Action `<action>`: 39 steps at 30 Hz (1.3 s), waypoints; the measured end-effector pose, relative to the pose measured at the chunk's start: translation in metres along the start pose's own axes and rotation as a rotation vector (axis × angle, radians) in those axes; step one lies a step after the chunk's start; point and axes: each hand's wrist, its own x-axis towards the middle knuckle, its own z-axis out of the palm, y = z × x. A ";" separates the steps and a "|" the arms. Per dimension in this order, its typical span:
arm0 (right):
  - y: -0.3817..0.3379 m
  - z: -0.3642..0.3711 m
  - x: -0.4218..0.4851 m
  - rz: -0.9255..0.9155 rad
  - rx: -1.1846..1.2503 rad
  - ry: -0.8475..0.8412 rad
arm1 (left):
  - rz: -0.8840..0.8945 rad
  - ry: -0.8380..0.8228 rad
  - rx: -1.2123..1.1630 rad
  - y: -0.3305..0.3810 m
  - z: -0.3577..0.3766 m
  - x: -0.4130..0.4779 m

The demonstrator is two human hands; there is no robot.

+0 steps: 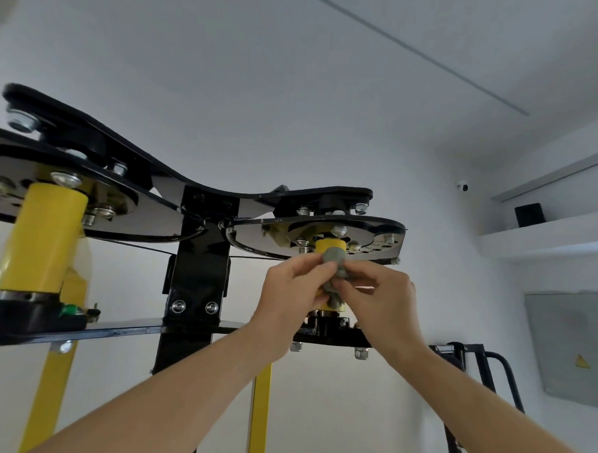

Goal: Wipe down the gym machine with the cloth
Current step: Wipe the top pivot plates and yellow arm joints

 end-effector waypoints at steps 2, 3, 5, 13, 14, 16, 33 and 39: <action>-0.005 -0.002 0.004 -0.042 0.038 -0.085 | 0.063 0.006 -0.013 0.003 0.002 0.001; -0.006 -0.004 0.006 -0.054 0.043 -0.126 | 0.089 0.021 -0.008 0.004 0.001 0.002; -0.006 -0.009 0.012 -0.078 0.017 -0.157 | 0.097 0.053 -0.023 0.007 -0.002 0.005; -0.008 -0.046 0.072 -0.290 -0.567 0.135 | 0.301 0.330 0.113 0.025 -0.003 0.027; -0.008 -0.048 0.078 -0.218 -0.557 0.093 | 0.403 0.351 0.216 0.026 -0.002 0.028; -0.002 -0.050 0.083 -0.143 -0.516 0.035 | 0.607 0.363 0.405 0.029 0.001 0.032; 0.019 -0.014 0.071 -0.160 -0.408 0.292 | 0.748 -0.249 1.170 0.071 -0.024 0.085; 0.022 -0.010 0.069 -0.236 -0.459 0.268 | 0.506 -0.210 1.204 0.085 -0.073 0.085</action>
